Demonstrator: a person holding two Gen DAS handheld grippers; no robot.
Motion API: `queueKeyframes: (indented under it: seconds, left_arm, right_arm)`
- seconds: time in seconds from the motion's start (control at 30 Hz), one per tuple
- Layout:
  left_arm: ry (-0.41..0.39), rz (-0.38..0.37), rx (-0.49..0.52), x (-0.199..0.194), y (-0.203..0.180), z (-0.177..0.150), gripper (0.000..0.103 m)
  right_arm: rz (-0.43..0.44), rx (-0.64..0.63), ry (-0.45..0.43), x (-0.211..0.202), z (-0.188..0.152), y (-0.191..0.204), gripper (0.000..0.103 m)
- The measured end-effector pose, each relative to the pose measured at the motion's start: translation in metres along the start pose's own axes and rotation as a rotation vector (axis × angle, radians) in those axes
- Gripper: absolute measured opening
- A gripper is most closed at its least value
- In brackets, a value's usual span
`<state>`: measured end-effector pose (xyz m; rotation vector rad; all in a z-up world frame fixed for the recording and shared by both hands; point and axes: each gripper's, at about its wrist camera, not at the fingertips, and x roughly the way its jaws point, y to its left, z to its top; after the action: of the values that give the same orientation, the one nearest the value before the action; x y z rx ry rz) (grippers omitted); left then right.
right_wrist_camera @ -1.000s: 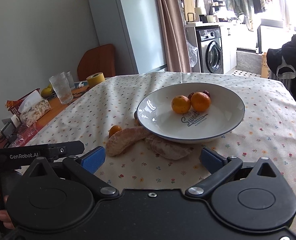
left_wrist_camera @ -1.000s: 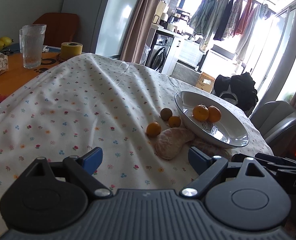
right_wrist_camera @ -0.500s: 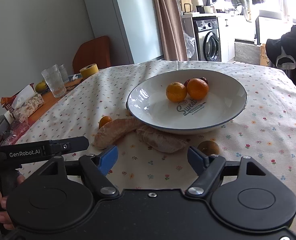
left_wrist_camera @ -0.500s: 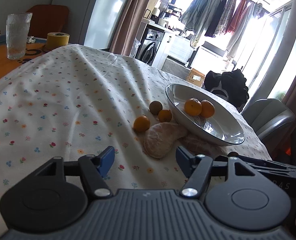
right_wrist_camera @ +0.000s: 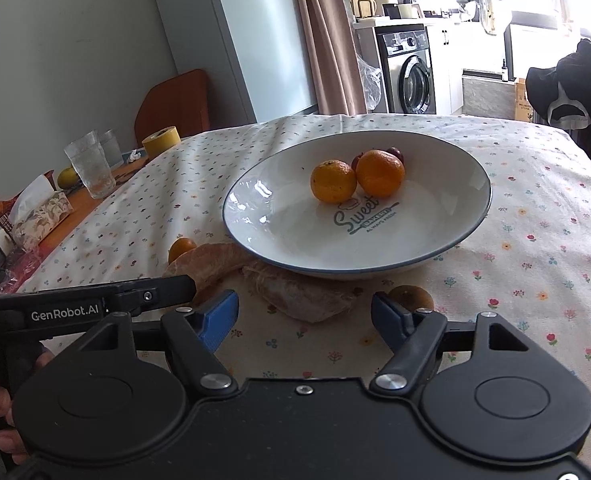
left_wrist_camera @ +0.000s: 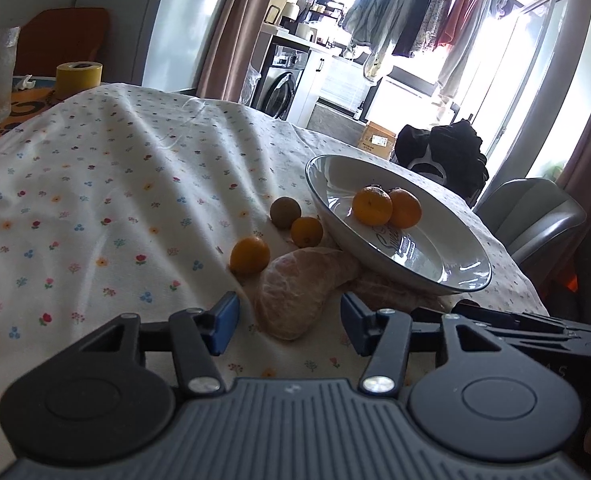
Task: Organize fruits
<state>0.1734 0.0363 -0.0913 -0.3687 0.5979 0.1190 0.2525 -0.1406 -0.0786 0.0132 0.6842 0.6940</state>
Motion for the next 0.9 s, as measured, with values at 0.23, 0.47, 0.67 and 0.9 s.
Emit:
queueKeyframes:
  seconds: [0.23, 0.47, 0.67, 0.9]
  left_arm:
    - [0.0, 0.01, 0.018, 0.01, -0.002, 0.004, 0.055]
    - [-0.011, 0.035, 0.067, 0.016, -0.009, 0.004, 0.055]
    - [-0.007, 0.022, 0.106, 0.013, -0.012, 0.003, 0.055]
    - [-0.015, 0.034, 0.132, 0.018, -0.015, 0.002, 0.055]
  right_arm:
    - [0.002, -0.011, 0.01, 0.01, -0.001, -0.001, 0.071]
    - [0.01, -0.032, 0.0, 0.014, -0.001, 0.004, 0.066]
    - [0.023, -0.012, 0.012, 0.008, 0.0, -0.001, 0.052]
    - [0.07, -0.031, 0.035, -0.002, -0.004, 0.001, 0.046]
